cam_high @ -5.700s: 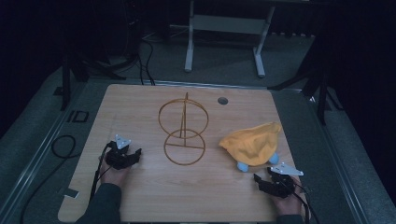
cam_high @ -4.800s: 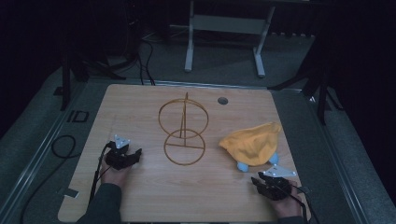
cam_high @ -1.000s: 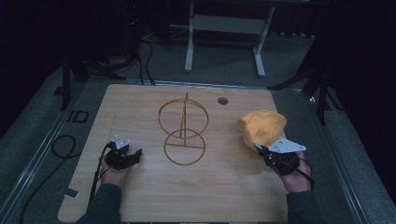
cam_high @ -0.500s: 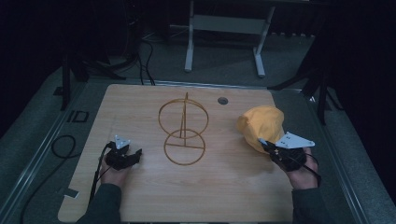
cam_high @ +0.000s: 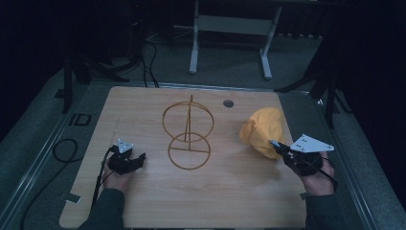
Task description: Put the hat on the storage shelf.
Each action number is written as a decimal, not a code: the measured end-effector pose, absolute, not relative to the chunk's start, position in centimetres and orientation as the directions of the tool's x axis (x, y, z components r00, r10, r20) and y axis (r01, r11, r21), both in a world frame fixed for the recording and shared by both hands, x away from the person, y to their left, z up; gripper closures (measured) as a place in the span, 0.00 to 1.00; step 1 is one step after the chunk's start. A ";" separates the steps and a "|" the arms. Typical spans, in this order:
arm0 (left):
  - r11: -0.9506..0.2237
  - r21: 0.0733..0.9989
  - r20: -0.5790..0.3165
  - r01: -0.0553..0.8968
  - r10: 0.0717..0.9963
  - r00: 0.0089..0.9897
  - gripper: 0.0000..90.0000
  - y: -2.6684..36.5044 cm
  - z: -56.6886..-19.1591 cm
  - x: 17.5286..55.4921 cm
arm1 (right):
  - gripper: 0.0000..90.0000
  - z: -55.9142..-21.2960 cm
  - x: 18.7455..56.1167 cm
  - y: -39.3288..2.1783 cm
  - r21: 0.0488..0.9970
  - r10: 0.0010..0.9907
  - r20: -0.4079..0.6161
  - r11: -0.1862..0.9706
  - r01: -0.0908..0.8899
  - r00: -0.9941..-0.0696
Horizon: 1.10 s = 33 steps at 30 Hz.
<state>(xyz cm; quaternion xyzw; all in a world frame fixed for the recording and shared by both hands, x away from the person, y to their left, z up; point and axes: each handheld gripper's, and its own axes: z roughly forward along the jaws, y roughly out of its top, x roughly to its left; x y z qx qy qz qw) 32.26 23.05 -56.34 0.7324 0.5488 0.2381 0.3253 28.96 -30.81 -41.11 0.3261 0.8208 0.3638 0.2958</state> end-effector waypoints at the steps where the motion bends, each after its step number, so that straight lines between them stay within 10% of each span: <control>1: -0.185 0.738 -0.009 0.649 0.959 0.284 0.46 23.0 -56.3 32.3 | 0.93 -41.0 28.8 -30.9 0.792 0.752 -0.245 0.519 0.321 -0.612; 33: -0.186 0.738 -0.008 0.649 0.959 0.285 0.46 23.1 -56.3 32.3 | 0.93 -37.2 29.4 -29.6 0.772 0.713 -0.315 0.576 0.268 -0.626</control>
